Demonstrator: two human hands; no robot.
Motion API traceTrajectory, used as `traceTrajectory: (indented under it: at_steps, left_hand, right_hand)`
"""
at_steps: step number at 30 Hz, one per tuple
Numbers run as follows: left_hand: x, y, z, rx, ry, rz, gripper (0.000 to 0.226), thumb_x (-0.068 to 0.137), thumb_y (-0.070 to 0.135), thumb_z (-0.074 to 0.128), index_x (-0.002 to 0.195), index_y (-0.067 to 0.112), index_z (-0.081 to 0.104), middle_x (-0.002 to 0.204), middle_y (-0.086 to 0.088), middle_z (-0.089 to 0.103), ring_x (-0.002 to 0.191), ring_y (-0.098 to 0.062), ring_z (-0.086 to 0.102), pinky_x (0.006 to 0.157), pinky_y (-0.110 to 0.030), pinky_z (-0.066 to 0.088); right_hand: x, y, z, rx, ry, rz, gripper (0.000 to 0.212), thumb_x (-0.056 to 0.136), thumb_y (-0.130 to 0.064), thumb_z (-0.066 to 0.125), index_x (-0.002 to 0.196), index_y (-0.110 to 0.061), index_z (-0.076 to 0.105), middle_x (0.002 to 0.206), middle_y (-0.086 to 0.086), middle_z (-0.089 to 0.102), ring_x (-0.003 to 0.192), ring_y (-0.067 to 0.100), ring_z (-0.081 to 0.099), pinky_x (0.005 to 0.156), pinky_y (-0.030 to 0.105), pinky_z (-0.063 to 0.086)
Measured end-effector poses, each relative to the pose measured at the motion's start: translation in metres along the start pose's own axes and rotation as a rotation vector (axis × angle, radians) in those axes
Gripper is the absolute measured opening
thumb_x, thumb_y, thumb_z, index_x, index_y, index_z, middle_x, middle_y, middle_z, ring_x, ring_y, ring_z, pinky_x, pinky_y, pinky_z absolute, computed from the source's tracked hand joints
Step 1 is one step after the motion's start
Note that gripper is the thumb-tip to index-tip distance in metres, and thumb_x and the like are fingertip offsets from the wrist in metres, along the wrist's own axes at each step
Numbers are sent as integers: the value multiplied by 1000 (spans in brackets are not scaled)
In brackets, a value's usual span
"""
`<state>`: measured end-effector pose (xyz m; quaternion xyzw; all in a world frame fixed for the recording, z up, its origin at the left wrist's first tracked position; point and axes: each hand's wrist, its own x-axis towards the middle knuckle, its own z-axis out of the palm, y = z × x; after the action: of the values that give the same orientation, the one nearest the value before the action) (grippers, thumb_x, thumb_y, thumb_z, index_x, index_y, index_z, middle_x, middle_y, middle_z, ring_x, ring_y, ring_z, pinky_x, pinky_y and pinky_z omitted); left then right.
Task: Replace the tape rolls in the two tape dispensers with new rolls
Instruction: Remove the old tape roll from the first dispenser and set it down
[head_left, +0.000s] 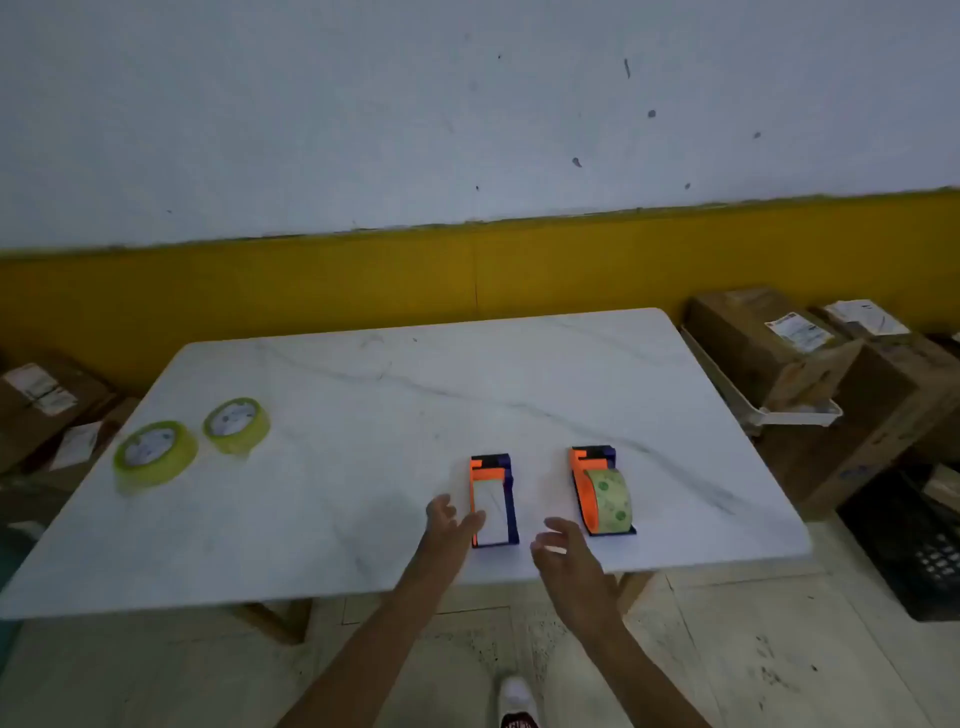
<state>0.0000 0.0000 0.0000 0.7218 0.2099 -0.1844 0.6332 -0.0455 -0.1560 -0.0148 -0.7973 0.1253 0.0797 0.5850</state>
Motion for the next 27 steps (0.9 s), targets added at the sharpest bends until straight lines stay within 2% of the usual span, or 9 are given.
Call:
traceTrajectory:
  at_steps: [5, 9, 12, 15, 17, 21, 23, 25, 27]
  left_hand:
    - [55, 14, 15, -84, -109, -214, 29, 93, 21, 55, 114, 3, 62, 95, -8, 65, 87, -21, 60, 80, -30, 45]
    - [77, 42, 4, -139, -162, -351, 19, 90, 25, 58, 98, 10, 66, 92, -9, 68, 82, -23, 65, 85, -35, 50]
    - [82, 50, -6, -111, -195, -335, 18, 90, 22, 57, 98, 10, 68, 99, -12, 72, 91, -25, 67, 86, -35, 53]
    - [87, 51, -16, -42, -204, -335, 15, 90, 15, 55, 98, 9, 66, 101, -15, 70, 88, -23, 67, 77, -31, 55]
    - [87, 48, -21, -27, -232, -350, 13, 90, 15, 54, 95, 10, 66, 98, -11, 70, 87, -22, 68, 79, -31, 55]
    - [90, 39, -25, 56, -294, -429, 17, 82, 25, 64, 92, 10, 62, 98, -11, 64, 90, -23, 63, 90, -35, 52]
    - [92, 41, -29, 343, -304, -390, 20, 85, 33, 62, 86, 13, 59, 91, -7, 59, 81, -16, 57, 80, -32, 49]
    - [97, 53, -37, 582, -248, -226, 36, 87, 45, 57, 107, 14, 57, 107, -6, 59, 89, -13, 54, 79, -27, 42]
    - [103, 68, -44, 433, -183, -89, 64, 82, 52, 60, 133, 19, 41, 126, -1, 52, 106, -15, 54, 83, -25, 45]
  right_hand:
    - [76, 0, 20, -92, -120, -2, 50, 75, -29, 78, 114, -25, 48, 103, 4, 62, 90, 13, 63, 77, 25, 56]
    - [104, -3, 18, -209, -141, 25, 41, 64, -32, 84, 89, -18, 54, 77, 2, 56, 65, 12, 51, 56, 15, 42]
    - [105, -9, 17, -209, -113, 19, 30, 68, -20, 81, 69, -17, 51, 63, -1, 52, 56, 9, 47, 53, 12, 41]
    - [109, -18, 10, -158, -78, 23, 23, 74, -18, 78, 69, -10, 56, 61, -1, 52, 54, 7, 48, 56, 10, 41]
    - [113, -25, -2, -136, -30, 13, 27, 82, -18, 72, 68, -20, 49, 59, -7, 45, 53, 2, 45, 58, 8, 40]
    - [128, -53, -24, -22, 31, 29, 17, 91, -25, 60, 86, -9, 56, 79, 22, 60, 65, 20, 53, 59, 29, 39]
    - [132, -72, -29, 66, 21, 33, 14, 94, -25, 54, 95, -13, 59, 85, 16, 63, 71, 18, 54, 63, 30, 41]
    - [137, -88, -25, 174, -14, 36, 16, 96, -27, 50, 99, -19, 63, 91, 4, 67, 82, 14, 60, 73, 30, 46]
    - [146, -98, -9, 266, -83, 49, 20, 96, -31, 49, 94, -17, 64, 91, 7, 68, 86, 18, 62, 80, 35, 48]
